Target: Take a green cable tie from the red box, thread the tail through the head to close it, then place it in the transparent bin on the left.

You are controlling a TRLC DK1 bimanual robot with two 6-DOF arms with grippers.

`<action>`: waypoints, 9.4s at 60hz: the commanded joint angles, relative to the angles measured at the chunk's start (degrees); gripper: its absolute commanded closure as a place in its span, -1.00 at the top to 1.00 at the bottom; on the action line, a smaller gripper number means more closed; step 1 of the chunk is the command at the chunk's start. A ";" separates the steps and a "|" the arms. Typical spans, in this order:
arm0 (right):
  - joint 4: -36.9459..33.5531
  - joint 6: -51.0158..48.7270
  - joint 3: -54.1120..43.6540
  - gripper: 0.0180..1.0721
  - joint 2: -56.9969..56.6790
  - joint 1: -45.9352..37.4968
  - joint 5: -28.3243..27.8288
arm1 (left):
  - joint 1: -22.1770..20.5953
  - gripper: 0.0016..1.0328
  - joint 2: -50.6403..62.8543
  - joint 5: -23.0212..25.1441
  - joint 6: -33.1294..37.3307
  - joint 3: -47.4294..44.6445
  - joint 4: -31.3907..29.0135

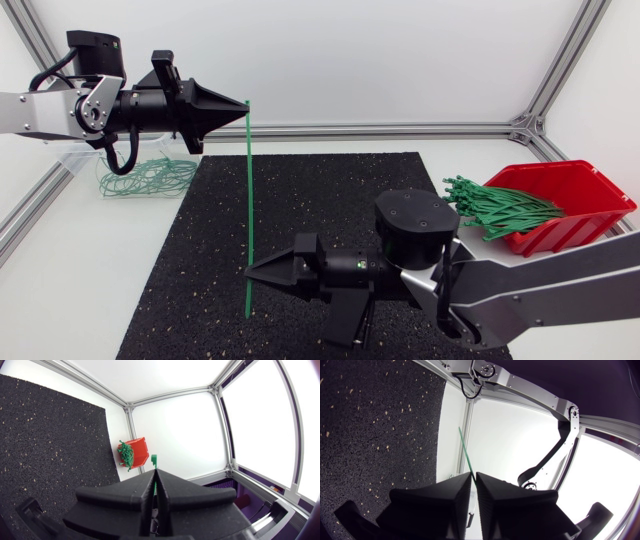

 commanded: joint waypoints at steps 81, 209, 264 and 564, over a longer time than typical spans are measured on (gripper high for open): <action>-63.97 94.04 28.80 -0.89 -16.03 -5.95 -22.96 | -3.72 -0.93 -16.52 -1.32 7.40 -14.80 3.00; -70.83 180.00 45.23 -0.89 -25.26 -5.69 -24.54 | -26.30 -0.93 -45.79 -26.45 6.34 -23.67 3.53; -79.35 191.25 47.34 -0.89 -23.32 -7.18 -24.54 | -27.71 -0.92 -49.31 -31.29 11.62 -26.75 2.56; -73.82 193.27 40.48 -0.89 -19.98 -11.31 -23.92 | -29.82 -0.92 -50.54 -36.74 15.31 -25.17 0.45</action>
